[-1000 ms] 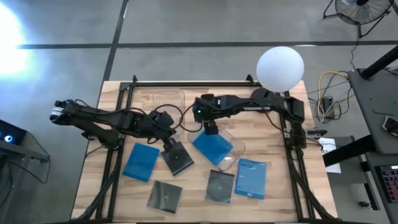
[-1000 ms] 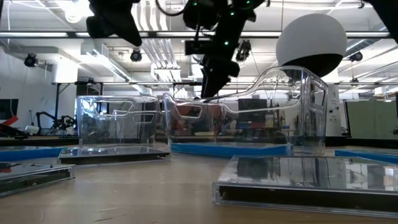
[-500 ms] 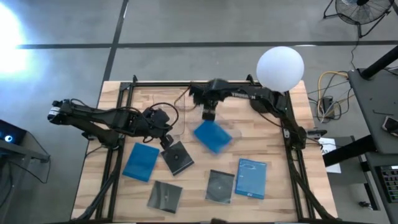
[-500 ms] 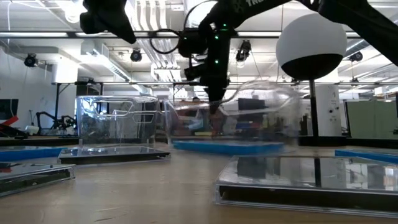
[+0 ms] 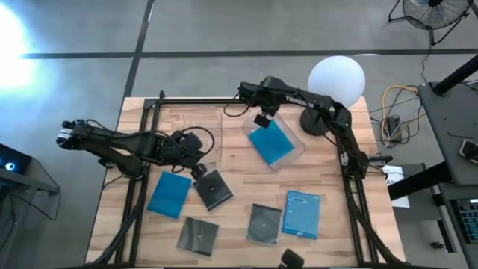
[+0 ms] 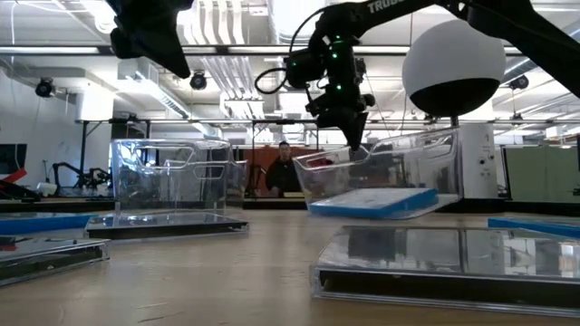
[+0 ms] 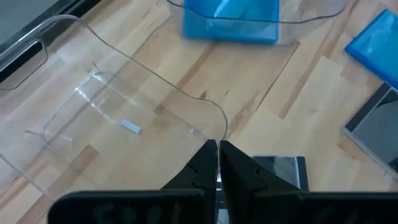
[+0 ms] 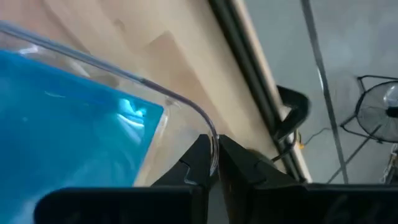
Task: Pick & place jewel cases by type
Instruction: Adjust the right transparent bin on the table, then put the bottom right CD case into the left transparent bin
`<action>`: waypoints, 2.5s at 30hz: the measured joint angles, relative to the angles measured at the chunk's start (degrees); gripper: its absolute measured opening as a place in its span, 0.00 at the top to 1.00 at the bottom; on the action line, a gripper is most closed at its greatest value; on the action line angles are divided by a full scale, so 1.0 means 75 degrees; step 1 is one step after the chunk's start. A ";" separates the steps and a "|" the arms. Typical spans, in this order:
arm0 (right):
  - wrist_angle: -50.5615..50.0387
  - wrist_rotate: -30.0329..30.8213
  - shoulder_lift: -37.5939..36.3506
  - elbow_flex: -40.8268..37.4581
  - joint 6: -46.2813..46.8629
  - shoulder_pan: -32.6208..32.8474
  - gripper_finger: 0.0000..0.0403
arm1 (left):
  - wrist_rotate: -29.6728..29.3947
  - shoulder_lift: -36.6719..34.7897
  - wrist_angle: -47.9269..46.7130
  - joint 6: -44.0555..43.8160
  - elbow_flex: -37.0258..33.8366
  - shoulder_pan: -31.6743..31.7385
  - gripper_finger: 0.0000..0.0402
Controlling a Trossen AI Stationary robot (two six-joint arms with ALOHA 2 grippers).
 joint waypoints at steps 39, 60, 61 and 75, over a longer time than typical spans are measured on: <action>0.1421 -0.2371 -0.3296 -0.4635 -0.0849 0.4493 0.40 | -0.0198 -0.0039 0.0236 0.0606 -0.0001 0.0004 1.00; 0.4770 -0.4252 -0.2199 -0.4360 0.0962 0.3573 0.58 | -0.0169 -0.0036 0.0218 0.0545 0.0000 0.0001 1.00; 0.4851 -0.3858 -0.2175 -0.4311 0.1141 0.3480 0.58 | -0.0166 -0.0036 0.0211 0.0545 0.0000 0.0001 1.00; 0.3959 -0.3115 -0.3561 -0.4265 0.1121 0.3308 0.53 | -0.0102 -0.0036 0.0099 0.0525 -0.0011 -0.0043 1.00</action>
